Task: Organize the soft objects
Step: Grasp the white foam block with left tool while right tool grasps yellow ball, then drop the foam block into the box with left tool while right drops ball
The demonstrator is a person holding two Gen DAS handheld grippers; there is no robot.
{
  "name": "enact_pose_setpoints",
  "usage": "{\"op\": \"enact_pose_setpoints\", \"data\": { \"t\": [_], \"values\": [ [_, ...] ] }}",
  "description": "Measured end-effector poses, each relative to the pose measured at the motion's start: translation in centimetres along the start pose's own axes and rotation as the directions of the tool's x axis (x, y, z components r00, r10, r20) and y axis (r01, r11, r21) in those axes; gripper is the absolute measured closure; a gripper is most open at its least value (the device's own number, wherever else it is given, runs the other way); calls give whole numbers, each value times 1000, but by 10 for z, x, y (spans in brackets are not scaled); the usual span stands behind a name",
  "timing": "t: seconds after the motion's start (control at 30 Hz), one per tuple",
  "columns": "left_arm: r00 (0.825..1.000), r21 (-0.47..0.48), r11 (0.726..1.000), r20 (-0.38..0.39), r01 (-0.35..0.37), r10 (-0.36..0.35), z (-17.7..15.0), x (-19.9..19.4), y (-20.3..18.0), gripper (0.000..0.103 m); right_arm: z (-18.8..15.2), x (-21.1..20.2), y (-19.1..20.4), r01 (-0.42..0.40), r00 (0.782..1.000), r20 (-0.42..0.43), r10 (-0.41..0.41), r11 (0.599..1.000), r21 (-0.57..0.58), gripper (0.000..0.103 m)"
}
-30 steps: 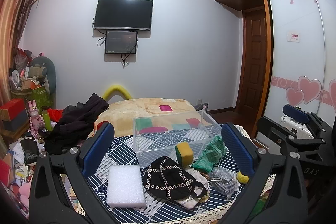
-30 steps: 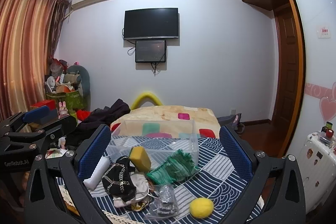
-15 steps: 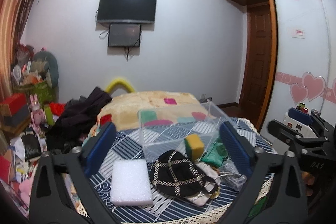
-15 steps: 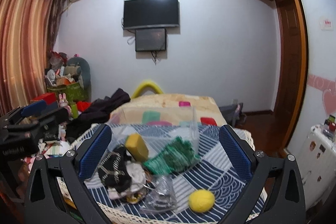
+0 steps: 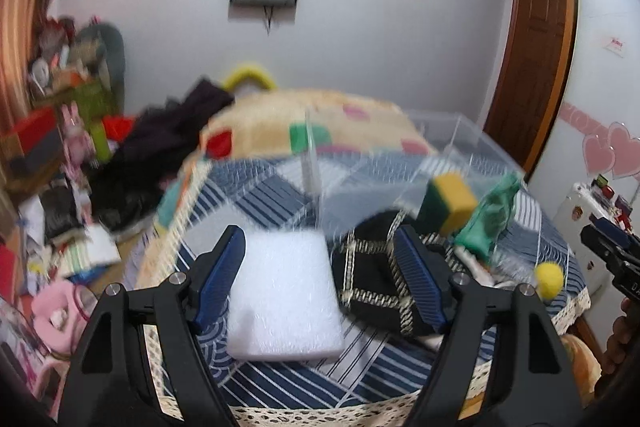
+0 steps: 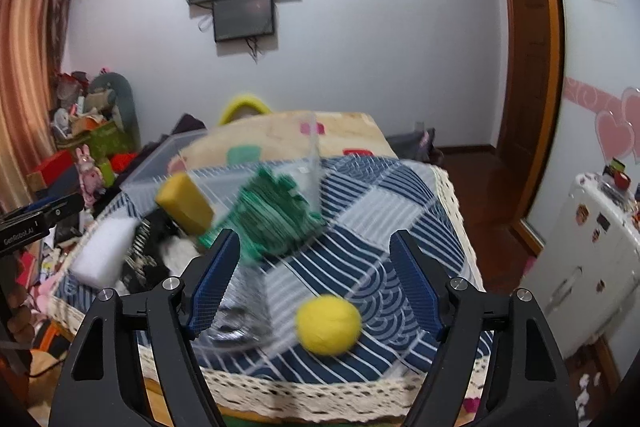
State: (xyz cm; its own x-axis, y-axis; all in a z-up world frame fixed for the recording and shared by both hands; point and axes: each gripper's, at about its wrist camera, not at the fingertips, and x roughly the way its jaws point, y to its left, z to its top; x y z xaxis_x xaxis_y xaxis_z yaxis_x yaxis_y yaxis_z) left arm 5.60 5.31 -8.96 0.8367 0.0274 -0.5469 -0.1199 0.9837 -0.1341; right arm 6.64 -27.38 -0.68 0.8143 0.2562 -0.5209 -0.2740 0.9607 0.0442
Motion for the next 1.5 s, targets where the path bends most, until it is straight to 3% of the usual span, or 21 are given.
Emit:
{"op": "enact_pose_setpoints", "data": {
  "t": [0.27,0.37,0.47,0.67,0.7,0.77,0.8,0.83,0.9,1.1,1.5],
  "values": [
    [993,-16,999,-104,-50,48,-17,38,14,26,-15,12,-13,33,996,-85,-32,999,6,28],
    [989,-34,999,-146,-38,33,-22,48,19,25,-22,19,-17,23,991,-133,-21,1000,12,36],
    [987,-18,998,-152,-56,53,-25,52,19,14,-27,27,-19,3,984,-176,1,1000,23,38],
    [982,-5,995,-160,-98,96,-28,56,18,11,-33,37,-17,-50,966,-254,56,998,32,59],
    [981,-11,994,-162,-107,103,-29,57,20,15,-34,36,-17,-49,966,-253,54,998,30,59],
    [979,-40,994,-180,-101,92,-29,60,27,38,-32,32,-17,-47,969,-240,51,999,24,60],
    [975,-71,995,-216,-71,54,-30,65,32,56,-32,31,-17,-49,971,-234,53,999,23,60],
    [970,-91,994,-240,-59,35,-31,68,36,65,-30,28,-18,-50,973,-224,53,999,21,60],
    [969,-109,992,-243,-69,41,-32,69,41,73,-30,28,-10,-50,976,-209,52,999,14,60],
    [983,-51,994,-163,-92,82,-23,51,28,73,-25,30,-7,-58,981,-187,59,998,10,60],
    [1000,17,1000,-21,-14,14,20,8,-6,73,32,22,3,-98,995,-25,97,995,-21,61]
  ]
}}
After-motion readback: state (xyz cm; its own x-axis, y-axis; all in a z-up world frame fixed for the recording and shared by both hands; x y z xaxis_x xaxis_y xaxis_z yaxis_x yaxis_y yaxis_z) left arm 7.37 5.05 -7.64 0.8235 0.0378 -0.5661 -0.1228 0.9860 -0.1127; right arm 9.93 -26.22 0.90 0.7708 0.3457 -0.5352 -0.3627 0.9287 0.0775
